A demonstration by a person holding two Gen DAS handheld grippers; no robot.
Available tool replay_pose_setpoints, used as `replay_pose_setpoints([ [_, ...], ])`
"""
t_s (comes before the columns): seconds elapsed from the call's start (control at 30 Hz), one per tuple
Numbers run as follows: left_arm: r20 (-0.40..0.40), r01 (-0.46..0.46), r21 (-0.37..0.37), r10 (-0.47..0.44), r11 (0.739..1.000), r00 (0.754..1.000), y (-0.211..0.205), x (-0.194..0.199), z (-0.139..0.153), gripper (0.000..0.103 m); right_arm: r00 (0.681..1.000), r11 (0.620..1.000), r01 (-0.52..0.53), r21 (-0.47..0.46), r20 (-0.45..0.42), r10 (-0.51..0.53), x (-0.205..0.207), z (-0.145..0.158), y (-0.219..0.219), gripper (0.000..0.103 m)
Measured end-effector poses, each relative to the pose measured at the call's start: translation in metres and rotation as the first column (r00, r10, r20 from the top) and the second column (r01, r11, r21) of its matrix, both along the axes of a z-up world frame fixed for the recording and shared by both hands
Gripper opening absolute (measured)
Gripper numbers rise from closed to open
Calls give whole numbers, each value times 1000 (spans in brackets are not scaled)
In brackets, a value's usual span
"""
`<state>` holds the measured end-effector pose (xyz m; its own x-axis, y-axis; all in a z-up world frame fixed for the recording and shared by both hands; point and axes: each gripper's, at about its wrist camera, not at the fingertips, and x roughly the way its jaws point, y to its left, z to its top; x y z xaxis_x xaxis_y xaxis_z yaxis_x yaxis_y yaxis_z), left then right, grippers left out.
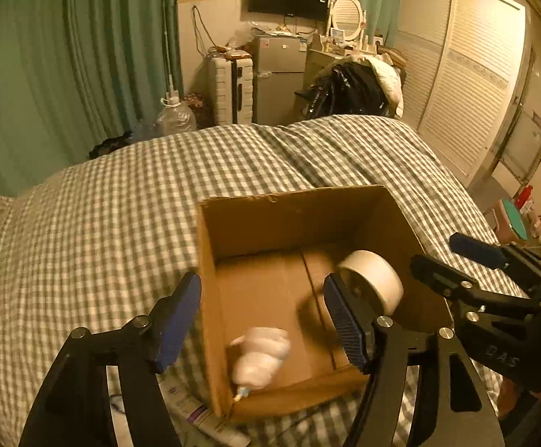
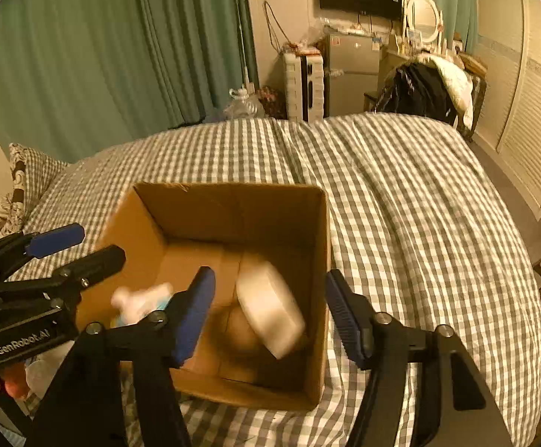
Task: Organize objects
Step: 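Carry the plush toy and tape roll to the cardboard box and release both, then grasp the blue Vinda tissue pack with the left gripper while the right grasps the clear jar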
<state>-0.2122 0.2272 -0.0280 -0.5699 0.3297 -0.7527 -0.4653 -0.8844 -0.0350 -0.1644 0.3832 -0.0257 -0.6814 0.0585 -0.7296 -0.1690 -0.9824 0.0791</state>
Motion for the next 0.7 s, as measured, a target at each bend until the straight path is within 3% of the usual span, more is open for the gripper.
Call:
replay_pose_setpoints([
  [0.13, -51, -52, 25, 53, 998, 997, -27, 16, 28, 90, 1000, 998, -9, 69, -24, 10, 16, 26, -20, 71],
  [0.3, -119, -96, 67, 103, 993, 988, -65, 47, 68, 94, 995, 994, -32, 102, -90, 41, 46, 65, -48, 79],
  [0.4, -181, -140, 74, 151, 987, 972, -94, 70, 90, 103, 989, 989, -63, 132, -128, 80, 68, 87, -74, 83],
  [0.57, -233, -192, 112, 214, 975, 949, -143, 105, 113, 103, 971, 981, -136, 141, -179, 160, 99, 115, -117, 91],
  [0.7, -285, -244, 100, 262, 965, 922, -179, 129, 123, 103, 952, 971, -194, 142, -212, 222, 122, 129, -151, 94],
])
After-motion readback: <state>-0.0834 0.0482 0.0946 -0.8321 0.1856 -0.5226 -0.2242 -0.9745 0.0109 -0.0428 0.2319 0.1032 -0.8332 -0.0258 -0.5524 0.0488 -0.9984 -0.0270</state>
